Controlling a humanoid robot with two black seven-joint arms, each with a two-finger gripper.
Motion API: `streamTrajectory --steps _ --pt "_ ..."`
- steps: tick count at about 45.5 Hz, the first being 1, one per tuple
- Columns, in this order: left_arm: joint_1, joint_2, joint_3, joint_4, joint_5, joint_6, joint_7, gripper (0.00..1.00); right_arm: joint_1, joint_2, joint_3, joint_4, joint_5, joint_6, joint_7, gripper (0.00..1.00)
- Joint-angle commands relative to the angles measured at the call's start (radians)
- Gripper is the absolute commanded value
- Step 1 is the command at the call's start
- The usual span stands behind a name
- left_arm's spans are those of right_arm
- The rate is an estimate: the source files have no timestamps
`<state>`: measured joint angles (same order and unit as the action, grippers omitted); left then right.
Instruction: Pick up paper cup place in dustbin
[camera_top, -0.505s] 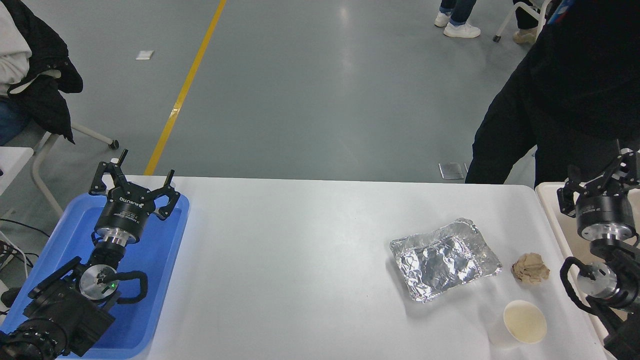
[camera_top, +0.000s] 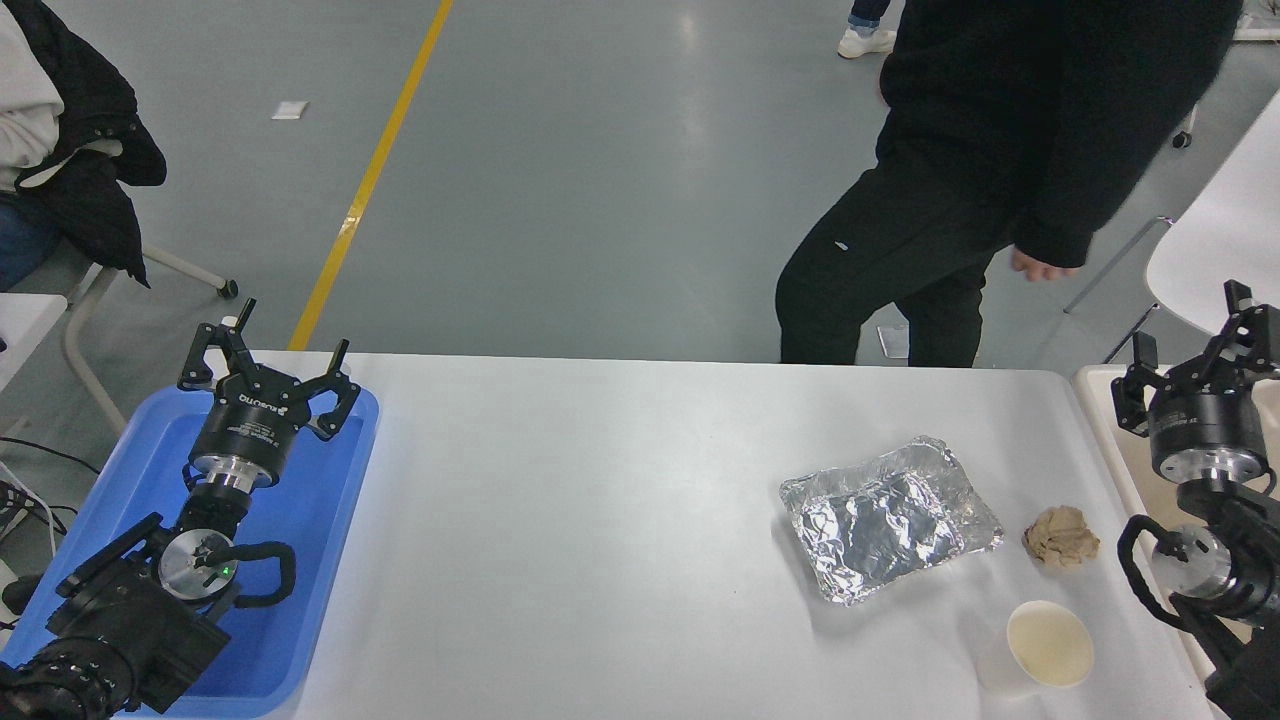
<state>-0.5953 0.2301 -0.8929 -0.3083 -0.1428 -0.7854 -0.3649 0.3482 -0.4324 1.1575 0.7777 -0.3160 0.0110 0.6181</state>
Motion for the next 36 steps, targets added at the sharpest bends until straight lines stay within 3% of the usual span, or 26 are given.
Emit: streamTrajectory --steps 1,36 --pt "0.0 0.0 0.0 0.0 0.0 0.0 0.0 1.0 0.011 0.011 -0.002 0.003 0.0 0.0 -0.001 1.0" --pt "0.0 0.0 0.0 0.0 0.0 0.0 0.0 1.0 0.057 0.023 -0.074 0.002 0.0 0.003 -0.001 1.0"
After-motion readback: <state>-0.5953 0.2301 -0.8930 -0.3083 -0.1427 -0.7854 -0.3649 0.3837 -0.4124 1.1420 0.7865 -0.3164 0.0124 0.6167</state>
